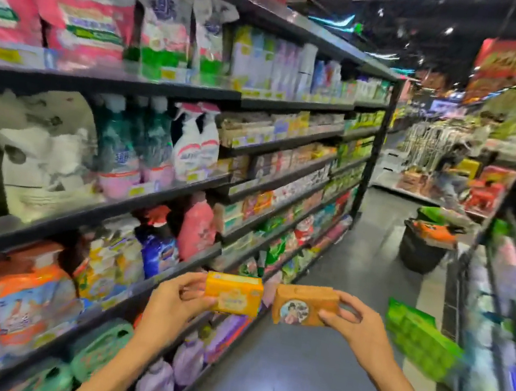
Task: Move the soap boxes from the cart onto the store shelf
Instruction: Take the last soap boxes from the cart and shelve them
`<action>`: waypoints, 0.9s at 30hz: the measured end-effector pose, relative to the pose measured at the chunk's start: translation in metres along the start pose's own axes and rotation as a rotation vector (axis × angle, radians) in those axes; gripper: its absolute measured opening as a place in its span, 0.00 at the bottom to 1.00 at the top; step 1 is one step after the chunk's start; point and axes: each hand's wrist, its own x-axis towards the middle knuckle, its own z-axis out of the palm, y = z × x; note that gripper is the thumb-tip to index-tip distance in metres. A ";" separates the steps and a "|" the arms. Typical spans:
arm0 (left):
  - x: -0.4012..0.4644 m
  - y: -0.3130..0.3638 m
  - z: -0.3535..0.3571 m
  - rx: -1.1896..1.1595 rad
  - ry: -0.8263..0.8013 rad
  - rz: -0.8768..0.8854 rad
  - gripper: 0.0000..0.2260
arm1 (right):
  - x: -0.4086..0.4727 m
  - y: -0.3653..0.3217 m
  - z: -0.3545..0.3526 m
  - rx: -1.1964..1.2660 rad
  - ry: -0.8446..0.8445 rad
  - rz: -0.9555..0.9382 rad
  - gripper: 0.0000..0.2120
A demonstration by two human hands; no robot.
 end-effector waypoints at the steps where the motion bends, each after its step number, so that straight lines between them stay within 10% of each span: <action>1: 0.015 0.005 0.020 -0.001 -0.005 0.014 0.19 | 0.013 0.000 -0.018 0.002 0.017 -0.001 0.21; 27: 0.475 0.034 0.267 -0.042 0.004 0.151 0.16 | 0.469 0.037 -0.168 -0.006 0.166 -0.017 0.21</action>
